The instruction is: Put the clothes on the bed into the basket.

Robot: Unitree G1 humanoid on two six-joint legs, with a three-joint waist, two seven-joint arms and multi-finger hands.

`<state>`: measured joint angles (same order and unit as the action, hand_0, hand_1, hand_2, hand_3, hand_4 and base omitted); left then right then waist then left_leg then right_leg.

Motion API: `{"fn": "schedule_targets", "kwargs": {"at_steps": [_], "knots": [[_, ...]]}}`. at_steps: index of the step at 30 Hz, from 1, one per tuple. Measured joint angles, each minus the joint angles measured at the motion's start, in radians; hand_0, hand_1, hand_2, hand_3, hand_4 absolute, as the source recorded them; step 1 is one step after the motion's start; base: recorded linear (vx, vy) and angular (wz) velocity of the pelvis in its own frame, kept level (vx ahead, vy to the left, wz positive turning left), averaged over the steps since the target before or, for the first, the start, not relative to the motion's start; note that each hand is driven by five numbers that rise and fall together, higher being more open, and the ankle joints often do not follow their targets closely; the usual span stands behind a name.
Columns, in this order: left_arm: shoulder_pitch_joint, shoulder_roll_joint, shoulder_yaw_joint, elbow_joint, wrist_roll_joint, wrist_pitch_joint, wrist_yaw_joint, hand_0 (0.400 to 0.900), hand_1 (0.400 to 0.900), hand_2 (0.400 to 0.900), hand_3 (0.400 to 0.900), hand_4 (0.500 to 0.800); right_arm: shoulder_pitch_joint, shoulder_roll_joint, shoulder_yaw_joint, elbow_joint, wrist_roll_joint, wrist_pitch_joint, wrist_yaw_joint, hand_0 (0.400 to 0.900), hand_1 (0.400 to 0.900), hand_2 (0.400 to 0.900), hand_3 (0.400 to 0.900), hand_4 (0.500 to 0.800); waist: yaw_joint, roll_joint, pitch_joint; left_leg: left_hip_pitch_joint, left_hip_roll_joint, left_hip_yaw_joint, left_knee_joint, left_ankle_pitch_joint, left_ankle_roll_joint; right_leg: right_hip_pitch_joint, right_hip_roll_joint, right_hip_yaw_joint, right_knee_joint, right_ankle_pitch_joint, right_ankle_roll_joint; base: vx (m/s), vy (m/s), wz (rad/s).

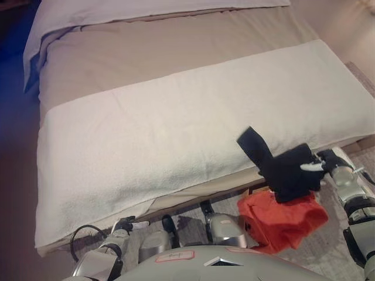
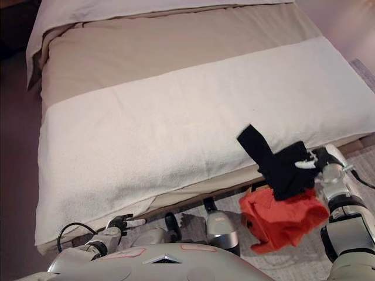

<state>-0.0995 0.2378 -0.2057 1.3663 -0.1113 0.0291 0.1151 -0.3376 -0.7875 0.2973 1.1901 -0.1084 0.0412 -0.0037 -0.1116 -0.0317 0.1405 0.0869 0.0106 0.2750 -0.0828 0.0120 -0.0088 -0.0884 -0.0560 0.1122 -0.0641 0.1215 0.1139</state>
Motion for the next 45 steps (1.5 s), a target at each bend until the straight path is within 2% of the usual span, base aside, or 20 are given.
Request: {"fn": "schedule_targets", "kwargs": {"at_steps": [5,10,15,16,30,37,45], "knots": [[-0.011,0.001,-0.008,0.007,0.001,0.003,-0.003,0.900,0.900,0.900,0.900,0.800,0.018,0.004,-0.067,0.100,0.000,0.013,0.017,0.400,0.400,0.400,0.400,0.500,-0.022,0.004,-0.003,0.001,0.000,0.002,0.000,-0.002,0.003,0.000,0.000,0.003,0.001,-0.002,-0.002,0.01,-0.002,-0.05],[-0.013,0.001,-0.009,0.011,0.013,0.010,-0.009,0.900,0.900,0.900,0.900,0.800,0.019,0.004,-0.098,0.176,0.000,0.024,0.018,0.400,0.400,0.400,0.400,0.500,-0.023,0.002,-0.008,0.005,-0.001,0.011,0.000,-0.003,0.004,0.004,0.006,0.014,0.002,0.002,0.003,0.01,-0.001,-0.03],[-0.013,0.001,-0.023,0.010,0.019,0.011,-0.009,0.900,0.900,0.900,0.900,0.800,0.017,0.006,-0.100,0.183,-0.001,0.024,0.020,0.400,0.400,0.400,0.400,0.500,-0.020,0.002,-0.010,0.006,-0.001,0.012,0.000,-0.005,0.002,-0.002,0.005,0.015,0.000,-0.001,0.000,0.00,-0.009,0.02],[-0.012,0.002,-0.031,0.010,0.019,0.011,-0.009,0.900,0.900,0.900,0.900,0.800,0.014,0.007,-0.099,0.185,-0.003,0.024,0.020,0.900,0.900,0.900,0.900,0.800,-0.019,0.002,-0.010,0.006,-0.001,0.011,0.000,-0.006,0.001,-0.001,0.001,0.014,0.000,-0.001,0.000,0.00,-0.017,0.10],[0.003,0.001,-0.030,0.013,0.020,0.014,-0.009,0.900,0.900,0.900,0.900,0.800,0.006,0.064,-0.099,0.132,-0.003,0.031,0.012,0.900,0.900,0.900,0.900,0.800,-0.014,0.007,-0.023,0.007,-0.002,-0.019,0.000,-0.004,0.002,0.030,-0.006,-0.015,-0.016,0.004,-0.001,0.00,-0.024,0.11],[0.019,0.001,-0.025,0.013,0.029,0.016,-0.009,0.900,0.900,0.900,0.900,0.800,0.006,0.071,-0.099,0.104,-0.003,0.033,0.011,0.900,0.900,0.900,0.900,0.800,0.011,0.007,-0.023,0.008,-0.002,-0.031,0.000,-0.003,0.000,0.036,-0.008,-0.029,-0.018,0.005,-0.001,0.00,-0.012,0.02],[0.026,0.000,-0.017,0.012,0.028,0.016,-0.009,0.900,0.900,0.900,0.900,0.800,0.040,0.174,-0.098,0.096,0.004,0.033,-0.002,0.900,0.900,0.900,0.900,0.800,0.034,-0.001,-0.039,0.008,0.000,-0.042,0.000,-0.004,0.001,0.043,-0.009,-0.041,-0.022,0.003,-0.004,0.00,-0.021,0.07]]}}
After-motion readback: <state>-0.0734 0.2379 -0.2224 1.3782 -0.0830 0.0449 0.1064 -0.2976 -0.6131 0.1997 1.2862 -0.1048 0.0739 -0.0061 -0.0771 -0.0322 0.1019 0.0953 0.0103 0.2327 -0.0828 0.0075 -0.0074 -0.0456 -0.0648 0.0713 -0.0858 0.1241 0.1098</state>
